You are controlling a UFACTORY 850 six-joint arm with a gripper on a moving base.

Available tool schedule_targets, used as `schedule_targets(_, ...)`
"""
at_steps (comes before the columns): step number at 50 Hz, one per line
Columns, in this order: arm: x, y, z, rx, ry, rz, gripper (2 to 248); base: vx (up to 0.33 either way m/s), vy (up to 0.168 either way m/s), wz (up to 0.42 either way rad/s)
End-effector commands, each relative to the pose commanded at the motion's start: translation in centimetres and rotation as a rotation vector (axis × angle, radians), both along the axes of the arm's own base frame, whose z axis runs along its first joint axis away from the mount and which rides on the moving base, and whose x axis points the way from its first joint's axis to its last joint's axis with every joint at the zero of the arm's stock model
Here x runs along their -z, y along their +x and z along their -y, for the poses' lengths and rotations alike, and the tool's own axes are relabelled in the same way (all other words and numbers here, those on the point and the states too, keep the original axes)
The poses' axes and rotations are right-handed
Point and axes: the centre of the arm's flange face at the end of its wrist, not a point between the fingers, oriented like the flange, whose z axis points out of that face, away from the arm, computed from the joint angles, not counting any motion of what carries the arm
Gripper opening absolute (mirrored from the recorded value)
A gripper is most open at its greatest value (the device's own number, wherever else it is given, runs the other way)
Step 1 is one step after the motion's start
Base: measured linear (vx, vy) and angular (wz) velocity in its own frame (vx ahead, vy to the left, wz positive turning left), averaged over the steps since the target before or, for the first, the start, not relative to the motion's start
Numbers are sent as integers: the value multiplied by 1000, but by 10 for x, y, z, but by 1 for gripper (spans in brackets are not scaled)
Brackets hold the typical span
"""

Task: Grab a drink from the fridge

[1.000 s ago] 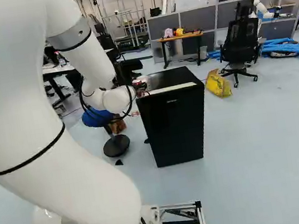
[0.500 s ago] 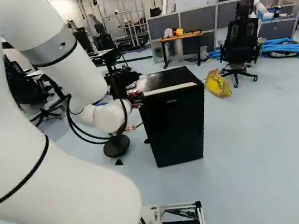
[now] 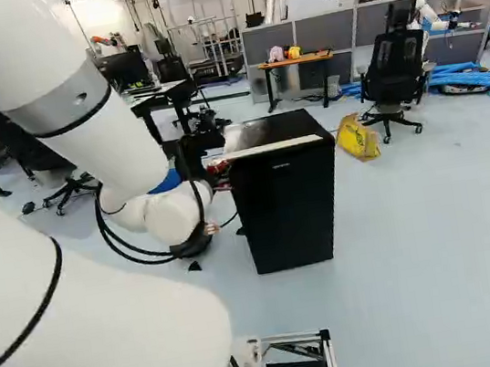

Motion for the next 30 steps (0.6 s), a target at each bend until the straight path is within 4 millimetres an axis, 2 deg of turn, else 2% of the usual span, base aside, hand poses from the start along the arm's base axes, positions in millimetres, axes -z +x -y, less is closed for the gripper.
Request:
schedule_targets(15, 6, -14, -1, -4, 0, -3, 100, 0, 0, 0)
schedule_targets(30, 8, -19, -2, -5, 1, -4, 100, 0, 0, 0)
